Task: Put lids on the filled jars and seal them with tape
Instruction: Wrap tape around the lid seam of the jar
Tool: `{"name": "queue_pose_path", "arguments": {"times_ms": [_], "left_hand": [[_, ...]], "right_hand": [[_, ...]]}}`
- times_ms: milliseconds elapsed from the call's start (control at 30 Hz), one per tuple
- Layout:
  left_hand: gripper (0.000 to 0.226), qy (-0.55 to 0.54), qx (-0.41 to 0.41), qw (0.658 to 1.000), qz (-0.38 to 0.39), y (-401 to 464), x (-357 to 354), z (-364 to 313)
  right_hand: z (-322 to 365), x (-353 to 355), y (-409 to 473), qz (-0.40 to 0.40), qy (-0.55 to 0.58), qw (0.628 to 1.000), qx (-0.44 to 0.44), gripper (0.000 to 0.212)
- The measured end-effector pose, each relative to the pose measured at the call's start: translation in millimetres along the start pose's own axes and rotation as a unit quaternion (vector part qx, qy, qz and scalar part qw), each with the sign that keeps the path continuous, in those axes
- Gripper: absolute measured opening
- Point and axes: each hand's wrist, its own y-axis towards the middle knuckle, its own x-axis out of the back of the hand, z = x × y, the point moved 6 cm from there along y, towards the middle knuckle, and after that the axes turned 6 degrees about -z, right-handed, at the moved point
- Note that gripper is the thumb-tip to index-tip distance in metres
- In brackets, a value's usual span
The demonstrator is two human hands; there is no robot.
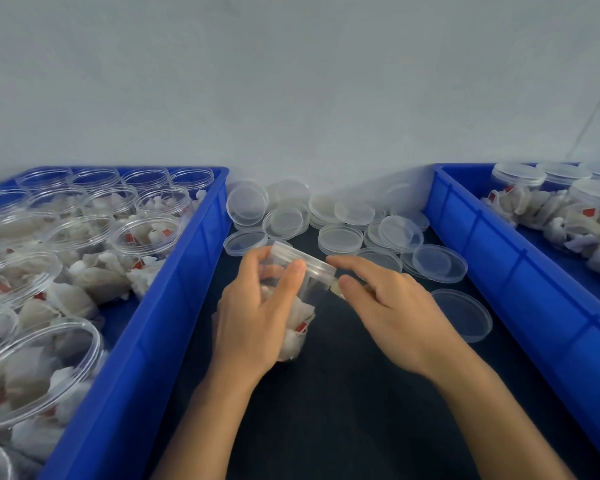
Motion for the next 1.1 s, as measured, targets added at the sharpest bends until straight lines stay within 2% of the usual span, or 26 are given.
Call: {"name": "queue_pose_path", "arguments": {"times_ms": [267,500,600,700,767,867,933,1000,1100], "left_hand": [[0.046,-0.091,0.037,0.995,0.028,-3,-5,-2],[0.056,-0.129,0.058,0.988,0.056,-3,-7,-2],[0.054,-0.124,0.074,0.988,0.060,-2,-8,1],[0.057,-0.080,0.076,0.991,0.070,-1,-7,0],[0.057,-0.010,0.058,0.996,0.068,-3,-4,-5],[0.055,0.126,-0.022,0.992,-0.022,-8,7,-20],[0.044,0.169,-0.065,0.982,-0.058,-14,8,-33],[0.043,0.182,-0.071,0.980,-0.034,-16,2,-37],[0.064,0.199,-0.070,0.978,0.002,-13,-2,-34]], "right_hand": [[3,-1,0,-0.007,-0.035,0.999,0.001,0.043],[9,0,-3,-0.002,-0.057,0.998,0.001,0.041],[12,-1,-4,-0.007,-0.064,0.998,0.000,0.039],[16,-2,-5,-0.016,-0.071,0.997,0.001,0.039],[17,-2,-5,-0.024,-0.078,0.997,0.000,0.042],[18,-2,-6,-0.039,-0.093,0.995,0.001,0.040],[22,-5,-7,-0.052,-0.108,0.993,0.010,0.038],[26,-10,-9,-0.061,-0.115,0.991,0.022,0.035],[23,-10,-7,-0.048,-0.090,0.995,0.021,0.032]]}}
